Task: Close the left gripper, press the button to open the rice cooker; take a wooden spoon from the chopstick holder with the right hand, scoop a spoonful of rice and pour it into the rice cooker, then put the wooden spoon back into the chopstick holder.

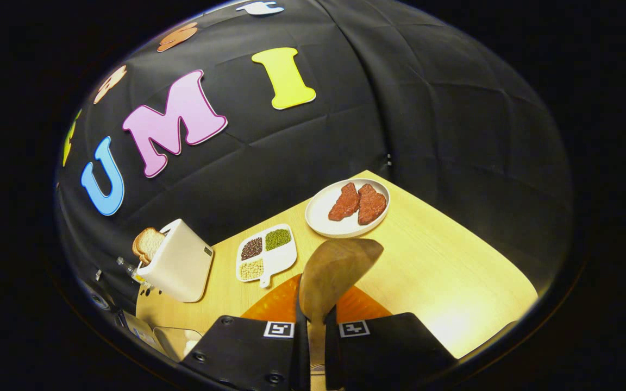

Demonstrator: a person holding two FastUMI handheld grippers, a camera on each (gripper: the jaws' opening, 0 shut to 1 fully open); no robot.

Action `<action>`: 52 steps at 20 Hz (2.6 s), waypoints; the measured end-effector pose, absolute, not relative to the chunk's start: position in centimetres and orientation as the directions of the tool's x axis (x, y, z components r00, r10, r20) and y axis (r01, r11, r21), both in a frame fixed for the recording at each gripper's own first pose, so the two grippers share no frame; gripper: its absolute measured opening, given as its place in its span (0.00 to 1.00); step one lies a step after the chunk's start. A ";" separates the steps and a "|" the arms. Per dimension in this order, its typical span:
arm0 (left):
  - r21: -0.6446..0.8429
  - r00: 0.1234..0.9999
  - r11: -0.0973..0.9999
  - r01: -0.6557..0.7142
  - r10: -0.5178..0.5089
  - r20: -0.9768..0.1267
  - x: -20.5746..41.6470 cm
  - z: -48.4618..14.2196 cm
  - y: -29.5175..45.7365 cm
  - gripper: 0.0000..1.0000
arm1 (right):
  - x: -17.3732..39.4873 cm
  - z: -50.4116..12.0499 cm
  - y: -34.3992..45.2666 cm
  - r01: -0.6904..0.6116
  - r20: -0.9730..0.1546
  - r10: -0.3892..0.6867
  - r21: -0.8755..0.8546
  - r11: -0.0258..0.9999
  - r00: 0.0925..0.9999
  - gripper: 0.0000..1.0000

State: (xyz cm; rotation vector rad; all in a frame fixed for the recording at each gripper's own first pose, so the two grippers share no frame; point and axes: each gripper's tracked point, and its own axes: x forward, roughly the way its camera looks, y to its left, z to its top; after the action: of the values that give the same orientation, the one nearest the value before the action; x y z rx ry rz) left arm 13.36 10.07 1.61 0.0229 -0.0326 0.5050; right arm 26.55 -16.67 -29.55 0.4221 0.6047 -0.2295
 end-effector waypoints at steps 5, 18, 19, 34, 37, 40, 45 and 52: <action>0.105 0.892 0.894 -0.436 0.414 0.183 16.4 6.2 10.5 0.95 | 25.7 -28.1 -16.6 0.314 -0.577 -0.075 0.327 0.891 0.813 0.52; 0.217 0.947 0.942 -0.258 0.202 0.249 26.1 8.5 11.4 0.96 | 13.2 -21.0 -18.9 0.379 -0.540 -0.224 0.195 0.904 0.812 0.98; 0.214 0.948 0.941 -0.261 0.208 0.242 26.8 8.1 11.9 0.96 | 12.0 -20.9 -18.8 0.387 -0.544 -0.233 0.186 0.903 0.806 0.99; 0.139 0.961 0.951 -0.276 0.273 0.041 24.6 5.0 12.2 0.99 | 8.4 -23.6 -11.9 0.310 -0.624 -0.115 0.214 0.926 0.773 0.99; 0.130 0.951 0.947 -0.295 0.304 -0.057 22.1 3.3 11.4 1.00 | 8.2 -24.9 -11.1 0.291 -0.642 -0.089 0.215 0.932 0.761 0.99; 0.088 0.927 0.941 -0.326 0.337 -0.166 19.5 1.3 10.5 1.00 | 7.8 -26.0 -10.4 0.264 -0.663 -0.053 0.223 0.939 0.747 0.99; 0.071 0.886 0.928 -0.365 0.370 -0.279 15.5 -2.9 9.1 1.00 | 7.2 -26.7 -9.7 0.205 -0.679 0.001 0.224 0.953 0.734 0.99; 0.073 0.831 0.918 -0.391 0.386 -0.401 11.9 -12.0 9.1 1.00 | 5.6 -27.2 -9.2 0.149 -0.704 0.055 0.226 0.963 0.708 0.99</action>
State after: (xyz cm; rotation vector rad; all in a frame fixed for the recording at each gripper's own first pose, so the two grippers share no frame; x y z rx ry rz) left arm 11.92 9.10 -12.02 -0.0127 0.4229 0.4119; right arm 5.63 -9.25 -27.22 0.2765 0.7845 -0.0527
